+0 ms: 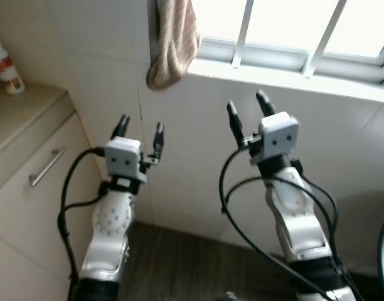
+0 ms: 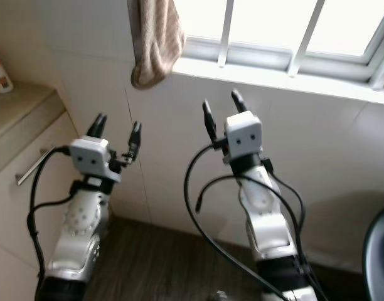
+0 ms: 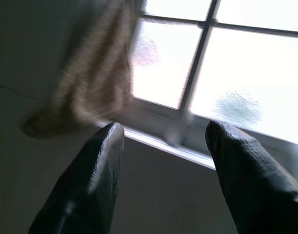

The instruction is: Kitchen organization

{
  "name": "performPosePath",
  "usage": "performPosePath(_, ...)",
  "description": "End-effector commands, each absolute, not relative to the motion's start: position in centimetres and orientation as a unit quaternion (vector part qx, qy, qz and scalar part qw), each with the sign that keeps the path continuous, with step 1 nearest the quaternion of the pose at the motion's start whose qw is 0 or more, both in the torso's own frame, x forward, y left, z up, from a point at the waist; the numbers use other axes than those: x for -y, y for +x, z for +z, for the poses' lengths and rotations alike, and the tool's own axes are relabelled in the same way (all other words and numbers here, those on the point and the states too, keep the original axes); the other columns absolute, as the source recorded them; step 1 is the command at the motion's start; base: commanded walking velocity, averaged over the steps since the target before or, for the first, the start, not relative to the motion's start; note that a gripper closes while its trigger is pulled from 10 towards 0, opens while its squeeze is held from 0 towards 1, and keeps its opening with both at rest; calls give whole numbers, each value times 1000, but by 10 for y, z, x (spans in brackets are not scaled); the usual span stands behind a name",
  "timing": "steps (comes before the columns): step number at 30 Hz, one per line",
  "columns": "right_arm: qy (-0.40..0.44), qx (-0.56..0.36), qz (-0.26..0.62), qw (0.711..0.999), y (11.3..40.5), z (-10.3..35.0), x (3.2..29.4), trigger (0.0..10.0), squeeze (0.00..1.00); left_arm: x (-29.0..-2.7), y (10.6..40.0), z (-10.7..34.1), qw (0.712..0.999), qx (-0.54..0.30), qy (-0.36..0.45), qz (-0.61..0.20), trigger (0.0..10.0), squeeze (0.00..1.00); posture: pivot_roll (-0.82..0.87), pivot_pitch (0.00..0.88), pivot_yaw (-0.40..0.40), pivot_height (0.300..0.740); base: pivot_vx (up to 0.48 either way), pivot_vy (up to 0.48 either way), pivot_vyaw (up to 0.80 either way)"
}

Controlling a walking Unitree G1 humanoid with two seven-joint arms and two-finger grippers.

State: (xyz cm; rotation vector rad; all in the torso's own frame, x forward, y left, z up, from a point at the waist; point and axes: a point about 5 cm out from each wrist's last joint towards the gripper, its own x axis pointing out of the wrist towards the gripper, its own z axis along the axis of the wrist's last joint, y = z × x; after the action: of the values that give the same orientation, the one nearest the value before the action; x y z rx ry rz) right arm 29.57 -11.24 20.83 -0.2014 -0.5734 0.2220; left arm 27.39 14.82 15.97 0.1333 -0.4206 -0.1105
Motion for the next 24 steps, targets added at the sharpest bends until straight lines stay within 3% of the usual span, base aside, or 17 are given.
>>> performPosePath(1, -108, 262, 64, 957, 300, 203, 129, 10000, 0, -138, 275, 160, 973, 208, 65, -73, 10000, 0, 41, 1, -52, 740, 0, 0, -800)
performPosePath(5, -117, 247, 38, 961, 304, 200, 136, 10000, 0, -137, 275, 159, 973, 205, 68, -75, 10000, 0, 41, 0, -52, 740, 0, 0, -800)
performPosePath(16, -103, 218, 7, 970, 310, 193, 143, 10000, 0, -138, 275, 158, 974, 204, 67, -72, 10000, 0, 44, 0, -53, 740, 0, -460, -800)
performPosePath(24, -81, 186, -34, 979, 315, 187, 155, 10000, 0, -139, 275, 159, 974, 207, 64, -70, 10000, 0, 40, 7, -53, 740, 0, 0, -800)
